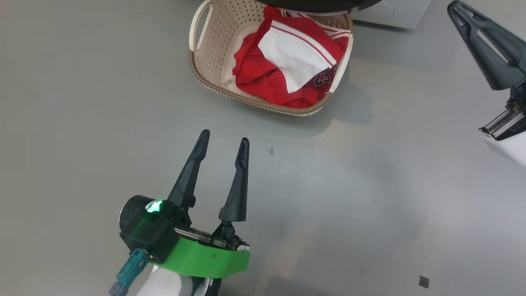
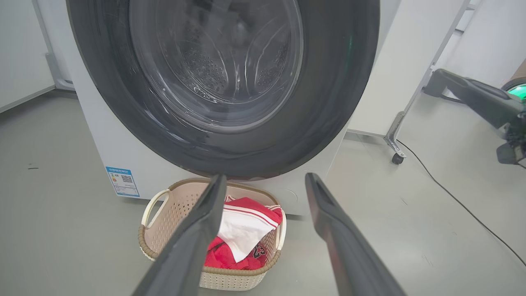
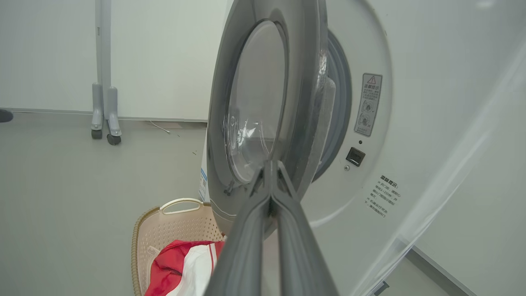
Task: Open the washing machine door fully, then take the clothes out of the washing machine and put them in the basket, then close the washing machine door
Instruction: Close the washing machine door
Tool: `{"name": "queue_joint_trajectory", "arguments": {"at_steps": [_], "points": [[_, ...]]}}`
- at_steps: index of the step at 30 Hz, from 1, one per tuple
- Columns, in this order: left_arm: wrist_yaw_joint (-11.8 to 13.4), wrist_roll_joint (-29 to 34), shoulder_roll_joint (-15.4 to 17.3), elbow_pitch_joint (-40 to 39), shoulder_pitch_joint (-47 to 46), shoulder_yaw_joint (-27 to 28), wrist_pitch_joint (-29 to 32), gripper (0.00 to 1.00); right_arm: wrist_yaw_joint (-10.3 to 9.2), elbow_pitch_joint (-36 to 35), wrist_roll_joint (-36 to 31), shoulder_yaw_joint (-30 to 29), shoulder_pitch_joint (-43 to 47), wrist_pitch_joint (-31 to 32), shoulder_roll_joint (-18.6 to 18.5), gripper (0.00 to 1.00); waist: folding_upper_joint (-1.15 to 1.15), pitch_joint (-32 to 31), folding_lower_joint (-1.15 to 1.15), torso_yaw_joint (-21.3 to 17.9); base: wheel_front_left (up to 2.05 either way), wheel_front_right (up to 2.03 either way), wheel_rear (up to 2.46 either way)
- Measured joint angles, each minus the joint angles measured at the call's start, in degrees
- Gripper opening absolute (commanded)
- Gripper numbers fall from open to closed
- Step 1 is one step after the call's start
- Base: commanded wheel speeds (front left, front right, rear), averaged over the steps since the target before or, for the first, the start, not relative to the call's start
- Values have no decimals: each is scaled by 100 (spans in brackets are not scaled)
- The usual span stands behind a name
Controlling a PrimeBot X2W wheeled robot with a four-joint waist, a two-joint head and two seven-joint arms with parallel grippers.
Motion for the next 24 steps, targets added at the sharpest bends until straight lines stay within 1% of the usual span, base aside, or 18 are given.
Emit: {"name": "queue_joint_trajectory", "arguments": {"at_steps": [5,10,16,21,24], "points": [[1,-66,-12,-133,-100,-218,0,100,0,-48,93,241,-567,110,-325,0,0,335,0,244,0,0,0],[12,-200,-18,-225,-103,-319,0,100,0,-43,159,438,-1039,204,-601,0,0,612,0,528,0,0,0],[54,-297,-29,-259,-142,-517,0,100,0,15,183,918,-1449,310,-921,0,0,858,0,889,0,0,0],[54,-350,-44,-325,-142,-553,0,100,1,103,176,1246,-1876,369,-937,0,0,993,0,1145,0,0,0],[54,-350,-46,-343,-131,-532,0,100,1,258,197,1280,-2102,377,-873,0,0,1047,0,1238,0,0,0]]}}
